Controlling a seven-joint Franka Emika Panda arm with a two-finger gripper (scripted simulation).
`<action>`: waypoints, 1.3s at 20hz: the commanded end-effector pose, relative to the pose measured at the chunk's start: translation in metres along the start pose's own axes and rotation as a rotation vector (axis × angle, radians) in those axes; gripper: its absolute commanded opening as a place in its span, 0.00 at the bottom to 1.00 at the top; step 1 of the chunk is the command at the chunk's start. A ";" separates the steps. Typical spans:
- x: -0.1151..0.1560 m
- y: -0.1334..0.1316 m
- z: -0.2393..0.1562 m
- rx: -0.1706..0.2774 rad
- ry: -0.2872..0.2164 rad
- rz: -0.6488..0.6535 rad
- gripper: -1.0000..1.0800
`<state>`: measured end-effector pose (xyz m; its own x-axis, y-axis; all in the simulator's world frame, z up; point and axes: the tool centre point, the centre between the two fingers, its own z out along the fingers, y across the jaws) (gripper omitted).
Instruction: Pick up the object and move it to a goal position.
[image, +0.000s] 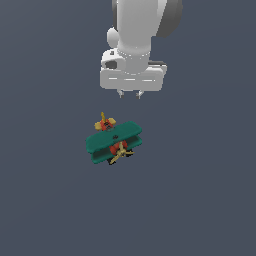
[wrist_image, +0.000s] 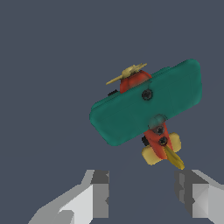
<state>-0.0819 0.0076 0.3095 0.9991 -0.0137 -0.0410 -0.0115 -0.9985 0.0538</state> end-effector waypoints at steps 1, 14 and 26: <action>-0.003 -0.001 0.007 -0.021 -0.020 0.003 0.62; -0.027 0.000 0.054 -0.210 -0.154 0.031 0.62; -0.049 0.006 0.091 -0.425 -0.239 0.052 0.62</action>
<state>-0.1320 -0.0013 0.2247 0.9616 -0.1176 -0.2479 0.0025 -0.8997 0.4366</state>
